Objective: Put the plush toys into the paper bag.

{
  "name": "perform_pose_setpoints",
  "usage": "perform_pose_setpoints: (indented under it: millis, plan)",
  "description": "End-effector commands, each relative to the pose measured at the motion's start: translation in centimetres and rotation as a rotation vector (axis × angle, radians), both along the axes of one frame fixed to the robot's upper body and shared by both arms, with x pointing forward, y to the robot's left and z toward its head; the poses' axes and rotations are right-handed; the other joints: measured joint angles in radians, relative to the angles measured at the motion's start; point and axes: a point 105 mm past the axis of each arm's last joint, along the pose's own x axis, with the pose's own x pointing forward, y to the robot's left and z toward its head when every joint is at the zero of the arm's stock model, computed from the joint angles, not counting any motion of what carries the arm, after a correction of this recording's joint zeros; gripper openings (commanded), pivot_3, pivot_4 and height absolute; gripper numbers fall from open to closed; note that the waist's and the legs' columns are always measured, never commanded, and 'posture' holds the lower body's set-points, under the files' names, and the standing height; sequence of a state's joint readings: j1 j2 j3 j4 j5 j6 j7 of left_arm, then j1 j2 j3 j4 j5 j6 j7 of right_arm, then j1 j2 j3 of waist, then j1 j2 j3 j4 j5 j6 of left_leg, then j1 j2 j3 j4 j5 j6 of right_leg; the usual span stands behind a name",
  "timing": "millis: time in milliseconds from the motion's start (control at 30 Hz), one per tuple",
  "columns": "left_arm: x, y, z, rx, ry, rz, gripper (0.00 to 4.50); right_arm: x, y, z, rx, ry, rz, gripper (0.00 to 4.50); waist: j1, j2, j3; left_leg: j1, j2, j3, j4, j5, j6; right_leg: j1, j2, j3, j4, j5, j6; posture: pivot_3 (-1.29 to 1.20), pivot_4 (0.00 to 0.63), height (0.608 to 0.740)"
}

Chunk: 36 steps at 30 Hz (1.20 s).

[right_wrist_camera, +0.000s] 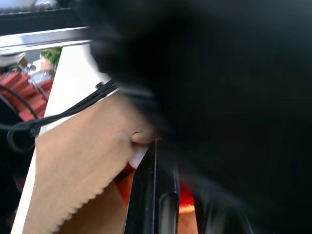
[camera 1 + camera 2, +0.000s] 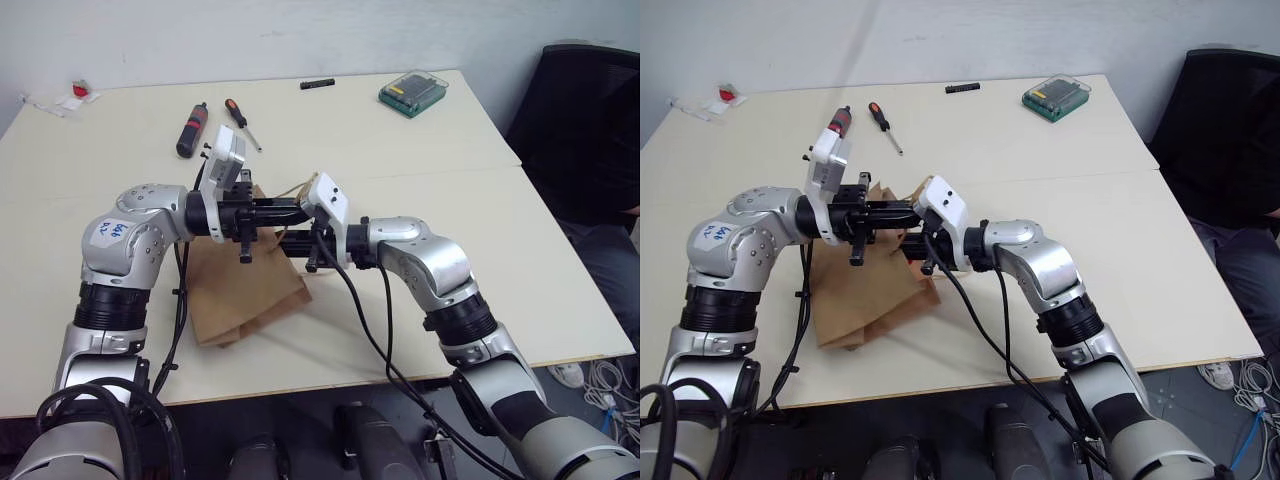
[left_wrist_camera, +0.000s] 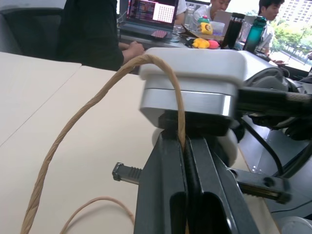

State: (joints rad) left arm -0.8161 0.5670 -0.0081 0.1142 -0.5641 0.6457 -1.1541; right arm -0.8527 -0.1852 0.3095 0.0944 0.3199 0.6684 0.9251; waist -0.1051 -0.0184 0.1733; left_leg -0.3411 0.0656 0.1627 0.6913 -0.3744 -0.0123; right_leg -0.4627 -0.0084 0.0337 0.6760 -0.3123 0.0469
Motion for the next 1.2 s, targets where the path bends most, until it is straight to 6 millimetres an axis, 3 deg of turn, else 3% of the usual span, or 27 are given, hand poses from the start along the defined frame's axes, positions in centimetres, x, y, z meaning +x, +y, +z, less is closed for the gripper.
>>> perform_pose_setpoints:
  millis: [33,400,500,633,833,933,1167,1200]
  plan:
    - [-0.7,-1.6,3.1,-0.047,-0.140,-0.067,0.00,-1.6,1.3,-1.5,-0.070,0.012,0.093,0.04,0.000,0.000,0.000,0.000,0.000,0.000,0.000,0.000,0.000,0.000,0.000,0.000,0.000,0.000,0.000,0.00,0.150,0.740]
    - [0.0,-2.4,4.2,-0.060,-0.182,-0.093,0.00,-1.6,-2.7,-2.7,-0.106,0.063,0.017,0.03,0.008,0.000,0.000,-0.001,0.000,-0.001,0.000,0.000,0.000,0.000,0.000,0.000,0.000,0.000,0.000,0.00,0.150,0.740]
    - [0.2,-2.8,4.5,-0.062,-0.189,-0.105,0.00,-2.4,-3.9,-3.0,-0.104,0.098,0.039,0.03,0.015,0.000,0.000,-0.001,0.000,-0.001,0.000,0.000,0.000,0.000,0.000,-0.001,0.000,0.000,0.000,0.00,0.150,0.740]
    - [0.2,-4.0,4.6,-0.070,-0.203,-0.140,0.00,-3.8,-3.3,-2.9,-0.103,0.114,0.115,0.03,0.018,0.000,0.000,0.000,0.000,0.000,0.000,0.000,0.000,0.000,0.000,0.000,0.000,0.000,0.000,0.00,0.150,0.740]
    - [-0.5,-5.4,4.4,-0.064,-0.202,-0.214,0.00,-2.1,-1.0,-1.6,-0.007,0.022,0.052,0.03,0.018,0.000,0.000,0.000,0.000,0.000,0.001,0.000,0.000,0.000,0.001,0.000,0.001,0.000,0.000,0.00,0.150,0.740]
    - [-0.7,-4.8,4.1,-0.058,-0.195,-0.207,0.00,-1.3,-0.2,-1.1,0.064,-0.017,0.021,0.03,0.018,0.000,0.000,0.000,0.000,0.000,0.001,0.000,0.000,0.000,0.001,0.000,0.001,0.000,0.000,0.00,0.150,0.740]
    - [-0.8,-2.5,3.9,-0.052,-0.180,-0.133,0.00,0.6,-0.2,-2.9,0.027,-0.097,-0.099,0.03,0.017,0.000,0.000,0.000,0.000,-0.001,0.001,0.000,0.000,0.000,0.000,0.000,0.001,0.000,0.000,0.00,0.150,0.740]
    - [-0.7,-2.2,3.9,-0.054,-0.176,-0.120,0.00,0.8,-0.3,-3.0,0.023,-0.099,-0.113,0.38,0.017,0.000,0.000,0.000,0.000,-0.001,0.001,0.000,0.000,0.000,0.000,0.000,0.001,0.000,0.000,0.00,0.150,0.740]
